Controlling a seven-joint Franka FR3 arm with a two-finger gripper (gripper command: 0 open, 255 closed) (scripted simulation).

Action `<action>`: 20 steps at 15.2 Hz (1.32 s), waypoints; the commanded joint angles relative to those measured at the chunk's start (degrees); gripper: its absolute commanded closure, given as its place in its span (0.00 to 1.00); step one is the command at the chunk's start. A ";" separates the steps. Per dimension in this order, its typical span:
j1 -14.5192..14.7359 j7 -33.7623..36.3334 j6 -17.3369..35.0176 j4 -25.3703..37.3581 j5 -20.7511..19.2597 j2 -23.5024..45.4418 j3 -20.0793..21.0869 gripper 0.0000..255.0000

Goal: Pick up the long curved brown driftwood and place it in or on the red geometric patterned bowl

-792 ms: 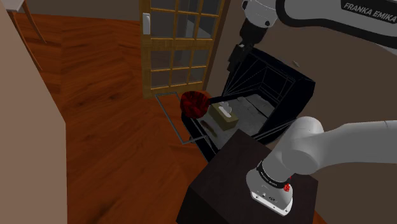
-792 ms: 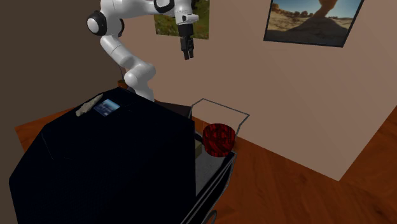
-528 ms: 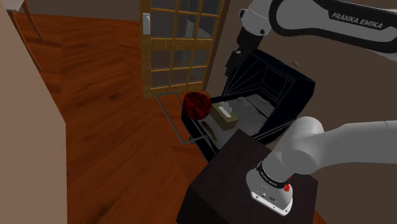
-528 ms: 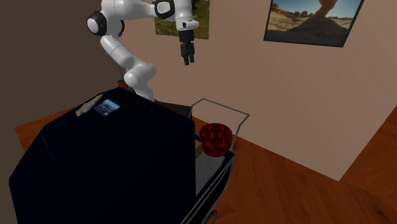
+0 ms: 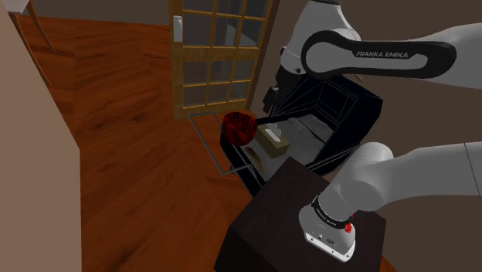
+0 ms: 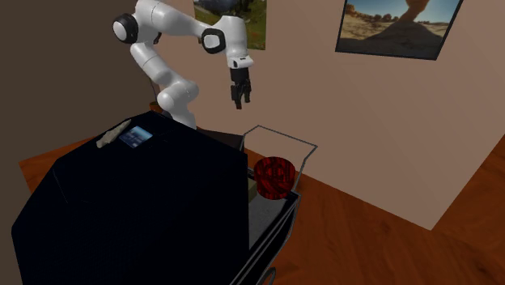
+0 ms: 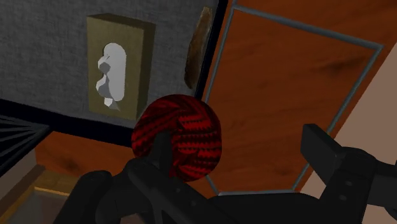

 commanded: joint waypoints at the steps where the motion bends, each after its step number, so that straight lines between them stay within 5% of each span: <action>1: -0.66 0.41 4.06 -2.23 0.28 2.06 -1.10 0.00; 13: -1.14 0.59 30.54 -11.36 6.30 21.80 -7.49 0.00; 16: 0.67 -1.90 37.47 -11.77 11.24 29.09 -9.75 0.00; 20: 4.27 -9.20 44.48 -10.88 22.98 38.51 -12.23 0.00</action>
